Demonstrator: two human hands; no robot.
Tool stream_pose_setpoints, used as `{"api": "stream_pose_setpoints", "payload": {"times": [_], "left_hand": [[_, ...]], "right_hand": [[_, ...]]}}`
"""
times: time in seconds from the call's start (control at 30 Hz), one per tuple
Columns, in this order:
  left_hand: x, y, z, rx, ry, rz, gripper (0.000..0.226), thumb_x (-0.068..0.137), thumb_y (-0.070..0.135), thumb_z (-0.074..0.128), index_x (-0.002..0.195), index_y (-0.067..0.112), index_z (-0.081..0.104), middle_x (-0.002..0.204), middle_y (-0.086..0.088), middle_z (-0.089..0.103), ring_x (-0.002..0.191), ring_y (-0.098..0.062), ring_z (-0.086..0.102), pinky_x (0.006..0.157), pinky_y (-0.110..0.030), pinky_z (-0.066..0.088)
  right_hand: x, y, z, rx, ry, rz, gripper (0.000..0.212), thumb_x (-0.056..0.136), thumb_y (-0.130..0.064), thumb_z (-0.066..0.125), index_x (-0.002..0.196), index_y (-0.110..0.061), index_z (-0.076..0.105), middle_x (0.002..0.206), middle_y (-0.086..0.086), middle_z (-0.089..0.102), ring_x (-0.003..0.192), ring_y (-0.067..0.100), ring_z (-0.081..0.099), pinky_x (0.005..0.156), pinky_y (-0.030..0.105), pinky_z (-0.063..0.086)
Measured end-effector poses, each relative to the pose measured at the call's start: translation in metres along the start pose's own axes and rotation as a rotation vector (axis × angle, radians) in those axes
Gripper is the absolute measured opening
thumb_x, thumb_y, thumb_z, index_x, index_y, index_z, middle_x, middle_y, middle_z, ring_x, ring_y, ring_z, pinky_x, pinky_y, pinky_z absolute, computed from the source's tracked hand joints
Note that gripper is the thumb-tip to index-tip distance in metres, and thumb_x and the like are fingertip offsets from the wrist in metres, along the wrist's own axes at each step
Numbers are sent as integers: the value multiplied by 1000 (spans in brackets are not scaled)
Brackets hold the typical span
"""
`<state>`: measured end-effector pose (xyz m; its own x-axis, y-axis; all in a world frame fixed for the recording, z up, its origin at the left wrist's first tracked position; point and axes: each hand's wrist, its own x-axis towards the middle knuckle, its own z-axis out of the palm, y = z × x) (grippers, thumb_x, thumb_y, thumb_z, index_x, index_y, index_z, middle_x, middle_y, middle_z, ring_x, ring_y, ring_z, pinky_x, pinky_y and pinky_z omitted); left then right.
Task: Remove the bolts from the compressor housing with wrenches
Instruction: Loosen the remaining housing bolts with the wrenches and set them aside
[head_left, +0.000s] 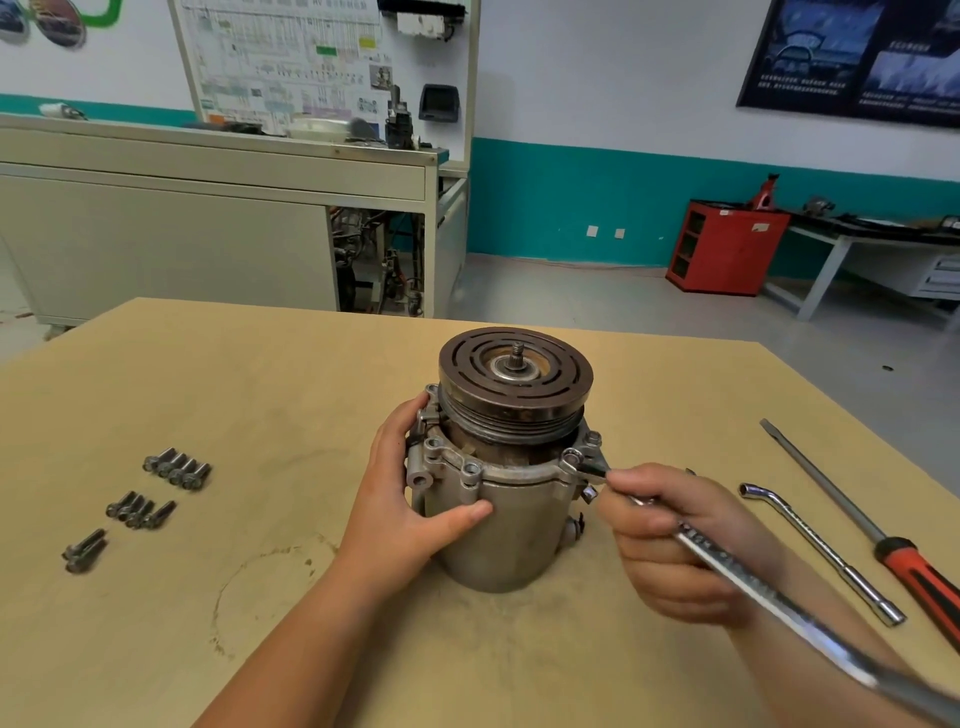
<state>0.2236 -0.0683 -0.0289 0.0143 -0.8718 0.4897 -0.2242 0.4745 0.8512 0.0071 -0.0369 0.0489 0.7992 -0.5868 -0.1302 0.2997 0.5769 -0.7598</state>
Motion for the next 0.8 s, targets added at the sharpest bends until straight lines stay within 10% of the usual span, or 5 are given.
{"api": "stream_pose_setpoints", "payload": {"times": [0.23, 0.37, 0.5, 0.8], "left_hand": [[0, 1, -1, 16, 8, -2, 93, 53, 55, 77, 135, 45, 34, 143, 10, 44, 129, 0, 44, 99, -8, 36], [-1, 1, -1, 14, 11, -1, 93, 54, 55, 78, 136, 45, 34, 143, 9, 44, 129, -1, 44, 100, -12, 39], [-1, -2, 0, 39, 14, 7, 96, 56, 50, 82, 139, 37, 35, 141, 6, 46, 128, -7, 47, 104, -24, 40], [0, 9, 2, -56, 15, -23, 94, 44, 50, 79, 129, 41, 39, 133, 7, 51, 119, 4, 51, 89, -5, 38]], "right_hand": [[-21, -16, -10, -112, -64, -14, 33, 95, -31, 47, 64, -19, 45, 38, -8, 34, 30, 9, 41, 41, 19, 50], [-27, 11, 22, -327, 298, -275, 37, 68, -50, 69, 56, -15, 63, 38, 10, 49, 39, 25, 61, 39, 21, 46], [-9, 33, 44, -281, 308, -388, 44, 49, -58, 82, 64, -18, 73, 55, 15, 65, 55, 25, 68, 47, 25, 52], [30, 36, 53, -59, 365, -473, 26, 68, -32, 54, 59, -14, 70, 44, 8, 55, 68, 33, 64, 45, 25, 51]]}}
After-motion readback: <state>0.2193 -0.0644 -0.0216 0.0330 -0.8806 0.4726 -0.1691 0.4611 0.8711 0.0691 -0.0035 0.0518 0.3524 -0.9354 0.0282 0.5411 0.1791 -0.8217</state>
